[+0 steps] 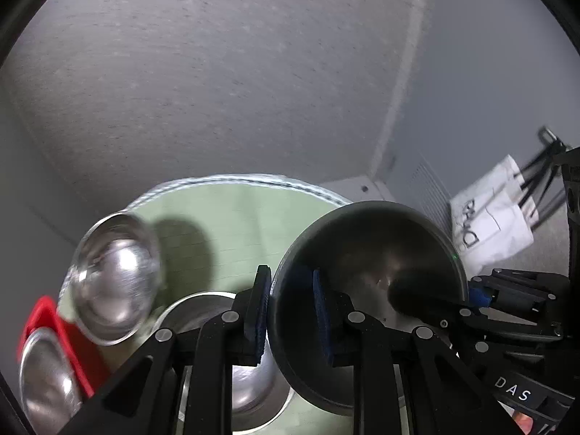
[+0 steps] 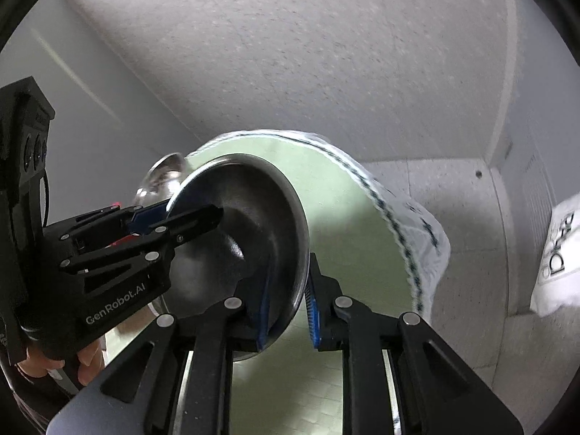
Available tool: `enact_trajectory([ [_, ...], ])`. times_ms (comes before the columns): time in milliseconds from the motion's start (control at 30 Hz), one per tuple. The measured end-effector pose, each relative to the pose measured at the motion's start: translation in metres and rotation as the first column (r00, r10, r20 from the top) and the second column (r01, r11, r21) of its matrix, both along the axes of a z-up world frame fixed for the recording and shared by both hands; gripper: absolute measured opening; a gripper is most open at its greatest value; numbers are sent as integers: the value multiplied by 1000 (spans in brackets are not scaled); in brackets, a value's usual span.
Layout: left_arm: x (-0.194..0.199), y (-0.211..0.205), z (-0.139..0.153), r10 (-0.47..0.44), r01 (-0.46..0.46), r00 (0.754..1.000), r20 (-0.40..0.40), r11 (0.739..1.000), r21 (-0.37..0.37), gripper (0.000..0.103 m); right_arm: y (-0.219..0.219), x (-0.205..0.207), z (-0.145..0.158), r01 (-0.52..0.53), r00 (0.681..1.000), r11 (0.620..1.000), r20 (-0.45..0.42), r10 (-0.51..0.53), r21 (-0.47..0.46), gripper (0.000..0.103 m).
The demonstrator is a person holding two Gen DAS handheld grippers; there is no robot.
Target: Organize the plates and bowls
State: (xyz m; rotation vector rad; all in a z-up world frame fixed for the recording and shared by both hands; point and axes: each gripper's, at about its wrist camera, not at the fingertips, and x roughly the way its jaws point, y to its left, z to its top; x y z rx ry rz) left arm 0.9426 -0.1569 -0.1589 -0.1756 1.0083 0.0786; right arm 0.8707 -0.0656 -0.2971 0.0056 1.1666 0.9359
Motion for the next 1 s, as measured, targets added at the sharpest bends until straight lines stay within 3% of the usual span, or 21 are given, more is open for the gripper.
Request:
enact_trajectory([
  [167,-48,25,11,82,-82,997,10,997,2,19,33,-19,14,-76,997,997,25,76,10,17],
  [467,-104,51,1,184,-185,982,-45,982,-19,20,85,-53,3,-171,985,984,27,172,-47,17],
  [733,-107,64,-12,197,-202,974,-109,979,-39,20,109,-64,-21,-176,981,974,58,186,-145,17],
  [1000,-75,75,-23,179,-189,973,-145,980,-59,24,116,-65,-27,-165,974,965,119,192,-205,19],
])
